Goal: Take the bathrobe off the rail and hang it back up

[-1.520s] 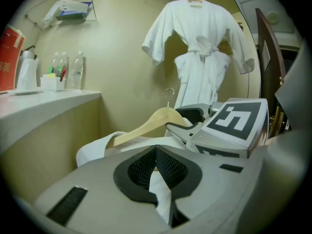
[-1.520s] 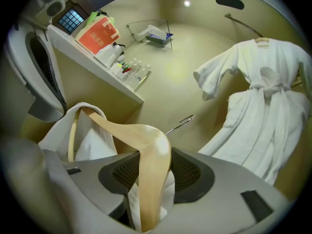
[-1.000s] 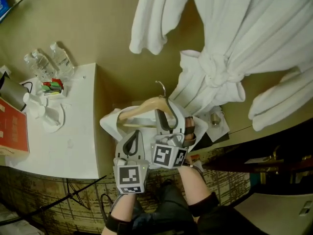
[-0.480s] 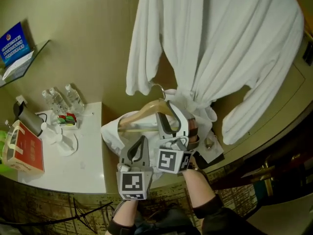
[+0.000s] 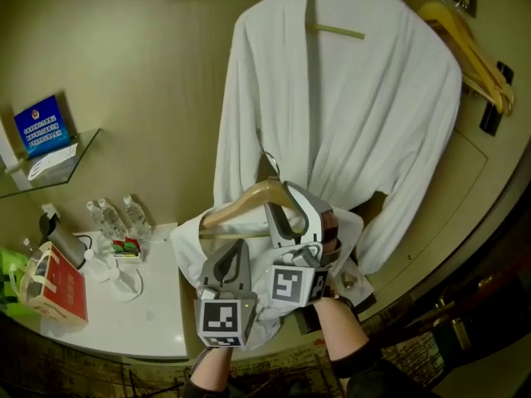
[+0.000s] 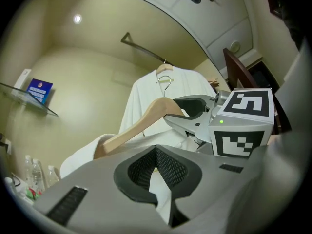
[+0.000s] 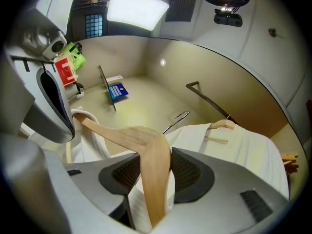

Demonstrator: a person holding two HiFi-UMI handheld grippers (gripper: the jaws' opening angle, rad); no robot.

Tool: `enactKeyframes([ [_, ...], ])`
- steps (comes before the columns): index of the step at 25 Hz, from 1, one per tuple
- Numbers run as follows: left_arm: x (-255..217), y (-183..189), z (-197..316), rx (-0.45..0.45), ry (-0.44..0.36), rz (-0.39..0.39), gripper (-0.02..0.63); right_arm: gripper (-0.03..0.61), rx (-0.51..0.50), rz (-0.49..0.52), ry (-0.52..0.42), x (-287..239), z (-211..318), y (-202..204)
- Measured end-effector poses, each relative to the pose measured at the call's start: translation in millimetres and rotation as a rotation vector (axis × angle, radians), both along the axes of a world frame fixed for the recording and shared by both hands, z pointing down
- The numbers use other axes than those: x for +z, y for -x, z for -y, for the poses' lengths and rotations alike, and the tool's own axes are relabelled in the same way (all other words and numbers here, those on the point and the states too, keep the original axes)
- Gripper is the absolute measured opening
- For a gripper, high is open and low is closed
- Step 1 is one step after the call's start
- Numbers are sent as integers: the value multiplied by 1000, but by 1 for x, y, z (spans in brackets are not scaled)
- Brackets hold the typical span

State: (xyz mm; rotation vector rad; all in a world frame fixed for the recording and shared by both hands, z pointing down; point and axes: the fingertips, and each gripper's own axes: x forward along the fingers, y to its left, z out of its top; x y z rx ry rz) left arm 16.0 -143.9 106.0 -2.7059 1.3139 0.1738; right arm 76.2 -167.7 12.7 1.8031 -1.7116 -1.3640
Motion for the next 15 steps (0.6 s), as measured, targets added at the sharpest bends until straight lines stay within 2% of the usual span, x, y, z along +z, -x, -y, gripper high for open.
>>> enactKeyframes([
  [5, -50, -9, -3, 16, -75, -21, 2, 209, -17, -13, -80, -59, -9, 1],
  [8, -80, -9, -3, 27, -130, -9, 2, 210, -26, 2, -101, -90, -10, -3],
  [11, -116, -12, -8, 55, -150, -54, 2, 210, -35, -3, -126, -117, -12, -6],
  [15, -156, -16, -14, 79, -208, -50, 2, 210, -37, -3, -156, -149, -12, -8],
])
